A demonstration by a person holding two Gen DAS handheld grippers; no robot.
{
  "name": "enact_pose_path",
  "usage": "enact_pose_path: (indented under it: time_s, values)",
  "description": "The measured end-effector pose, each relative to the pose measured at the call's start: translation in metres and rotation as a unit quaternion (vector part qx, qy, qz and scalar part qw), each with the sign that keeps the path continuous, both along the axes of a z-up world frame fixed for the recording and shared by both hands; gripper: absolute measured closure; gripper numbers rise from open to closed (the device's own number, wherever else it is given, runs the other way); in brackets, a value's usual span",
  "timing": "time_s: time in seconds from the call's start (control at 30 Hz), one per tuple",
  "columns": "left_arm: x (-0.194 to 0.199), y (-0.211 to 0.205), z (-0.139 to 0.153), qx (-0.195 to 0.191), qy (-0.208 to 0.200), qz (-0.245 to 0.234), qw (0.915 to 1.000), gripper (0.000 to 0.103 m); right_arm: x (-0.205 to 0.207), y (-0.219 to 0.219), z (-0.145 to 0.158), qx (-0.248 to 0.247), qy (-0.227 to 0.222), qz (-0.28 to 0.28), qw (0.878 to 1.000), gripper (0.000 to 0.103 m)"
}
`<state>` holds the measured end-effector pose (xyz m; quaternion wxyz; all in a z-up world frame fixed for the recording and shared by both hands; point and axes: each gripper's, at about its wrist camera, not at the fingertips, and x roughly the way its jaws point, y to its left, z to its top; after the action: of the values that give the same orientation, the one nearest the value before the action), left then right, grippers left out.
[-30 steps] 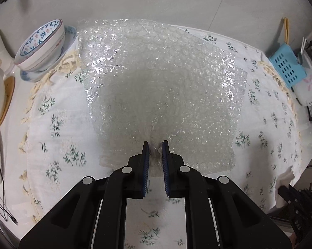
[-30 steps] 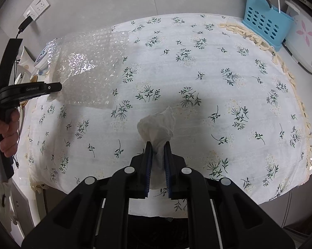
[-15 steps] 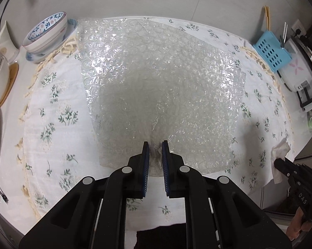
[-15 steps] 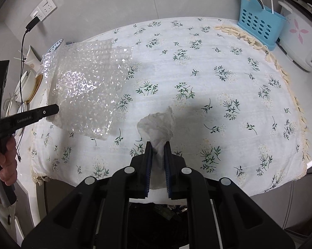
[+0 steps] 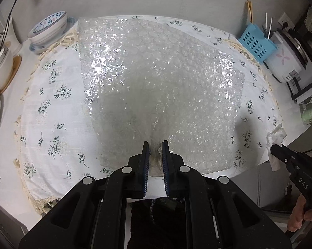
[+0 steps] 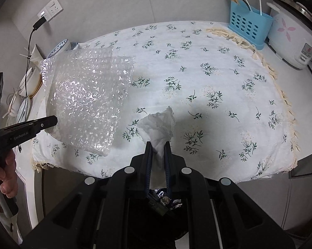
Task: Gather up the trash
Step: 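Lift the bubble wrap with the left gripper while the right holds the tissue, then carry the bubble wrap and white tissue down over the black trash bin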
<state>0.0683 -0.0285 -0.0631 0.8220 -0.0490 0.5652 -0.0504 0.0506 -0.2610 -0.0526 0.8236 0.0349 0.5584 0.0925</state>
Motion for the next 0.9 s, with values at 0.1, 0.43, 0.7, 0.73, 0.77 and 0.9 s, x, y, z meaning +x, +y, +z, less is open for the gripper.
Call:
enact_pose_path:
  time_s: [0.1, 0.43, 0.7, 0.73, 0.77, 0.9]
  values:
    - [-0.014, -0.007, 0.002, -0.002, -0.005, -0.001, 1.0, 0.092, -0.009, -0.004, 0.002, 0.0, -0.001, 0.004, 1.0, 0.092]
    - [-0.052, -0.026, 0.0, -0.005, -0.007, 0.001, 1.0, 0.092, -0.036, -0.015, 0.002, -0.002, -0.001, 0.018, 1.0, 0.092]
    - [-0.085, -0.039, -0.003, -0.005, -0.012, 0.007, 0.9999, 0.092, -0.059, -0.025, 0.001, -0.007, -0.001, 0.024, 1.0, 0.092]
    - [-0.089, -0.04, -0.004, -0.005, -0.013, 0.006, 0.9999, 0.092, -0.062, -0.026, 0.001, -0.007, -0.001, 0.024, 1.0, 0.092]
    - [-0.094, -0.041, -0.005, -0.005, -0.013, 0.006, 0.9999, 0.092, -0.062, -0.026, 0.001, -0.006, -0.001, 0.024, 1.0, 0.092]
    - [-0.111, -0.045, -0.009, -0.005, -0.013, 0.008, 0.9999, 0.092, -0.075, -0.032, 0.0, -0.006, -0.001, 0.023, 1.0, 0.092]
